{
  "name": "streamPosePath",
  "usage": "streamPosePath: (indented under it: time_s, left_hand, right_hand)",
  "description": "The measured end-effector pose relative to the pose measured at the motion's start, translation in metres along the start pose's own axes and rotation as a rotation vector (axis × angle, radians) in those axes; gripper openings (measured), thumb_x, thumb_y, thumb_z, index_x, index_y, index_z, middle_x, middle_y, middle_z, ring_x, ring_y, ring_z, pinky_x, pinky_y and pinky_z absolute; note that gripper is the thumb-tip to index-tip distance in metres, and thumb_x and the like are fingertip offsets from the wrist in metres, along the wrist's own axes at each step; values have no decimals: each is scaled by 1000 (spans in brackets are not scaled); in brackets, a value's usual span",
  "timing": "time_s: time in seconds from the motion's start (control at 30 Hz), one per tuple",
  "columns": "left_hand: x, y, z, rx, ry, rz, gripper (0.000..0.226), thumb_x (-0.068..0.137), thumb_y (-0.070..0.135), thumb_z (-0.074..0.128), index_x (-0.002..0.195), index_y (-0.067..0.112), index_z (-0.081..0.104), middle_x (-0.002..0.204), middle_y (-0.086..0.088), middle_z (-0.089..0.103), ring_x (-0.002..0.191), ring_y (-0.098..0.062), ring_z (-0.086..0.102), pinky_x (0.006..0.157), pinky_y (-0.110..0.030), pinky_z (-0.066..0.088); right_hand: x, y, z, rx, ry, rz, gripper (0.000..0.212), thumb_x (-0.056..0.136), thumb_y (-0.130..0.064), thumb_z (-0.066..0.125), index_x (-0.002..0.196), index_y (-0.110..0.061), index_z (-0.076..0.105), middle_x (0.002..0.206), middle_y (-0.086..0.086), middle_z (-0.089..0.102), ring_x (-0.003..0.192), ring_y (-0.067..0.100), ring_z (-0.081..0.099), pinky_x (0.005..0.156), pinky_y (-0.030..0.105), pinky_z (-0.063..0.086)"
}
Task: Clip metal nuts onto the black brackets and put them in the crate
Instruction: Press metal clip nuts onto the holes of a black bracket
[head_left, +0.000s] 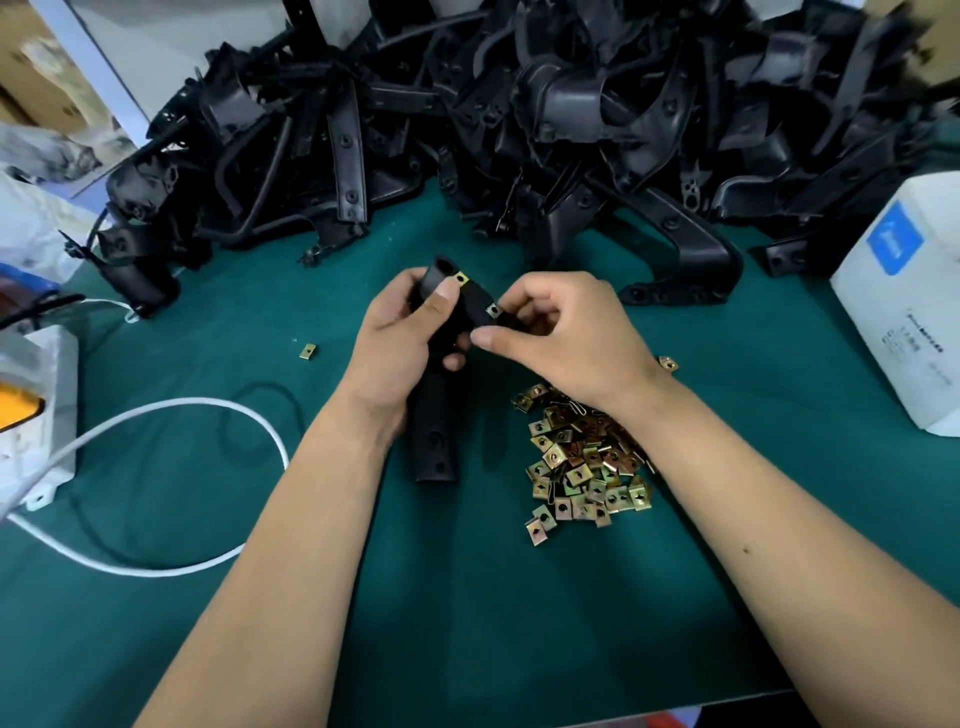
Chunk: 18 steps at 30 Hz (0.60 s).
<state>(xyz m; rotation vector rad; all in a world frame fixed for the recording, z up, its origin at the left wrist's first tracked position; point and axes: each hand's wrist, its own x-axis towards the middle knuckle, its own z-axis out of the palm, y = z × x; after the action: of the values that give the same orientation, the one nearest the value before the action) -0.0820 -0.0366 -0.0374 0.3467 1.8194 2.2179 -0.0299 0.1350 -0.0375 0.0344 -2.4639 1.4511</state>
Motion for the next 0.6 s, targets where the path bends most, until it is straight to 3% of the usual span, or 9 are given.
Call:
streamPosePath:
  time_s: [0.07,0.17,0.4,0.53,0.6]
  left_hand:
    - [-2,0,4,18,-15,43,5,106,11,53,107,12,58,93,-2,72,62,-15,56,47,-21,42]
    - [-6,4,8,8,-52,108,25,106,8,51,130,16,54,115,1,73,64,-15,58,48,-20,42]
    - [-20,22,43,91,-117,179,23,106,7,51,128,14,54,110,0,74,62,-16,57,48,-23,43]
    - [-29,41,115,156,-173,290,22,104,9,57,125,17,59,110,1,75,75,-13,65,53,-27,49]
    - [-38,47,169,165,-242,357,20,102,7,59,121,12,60,102,2,73,78,-12,64,60,-32,54]
  right_hand:
    - [-1,0,0,-14,39,-29,20,79,-35,87,79,-22,72,69,-4,71,59,3,58,58,21,46]
    - [-1,-3,-3,13,49,-44,21,81,-28,85,75,-17,68,66,1,69,57,4,54,57,30,46]
    - [-32,-18,-38,7,112,-97,29,84,-24,83,76,-8,60,67,9,63,59,19,52,59,37,44]
    - [-65,-22,-91,9,231,-25,21,91,-30,74,93,-14,61,77,3,65,68,17,59,65,42,52]
    - [-88,-21,-127,48,320,-10,18,97,-28,66,104,-13,60,80,5,66,70,23,65,59,46,54]
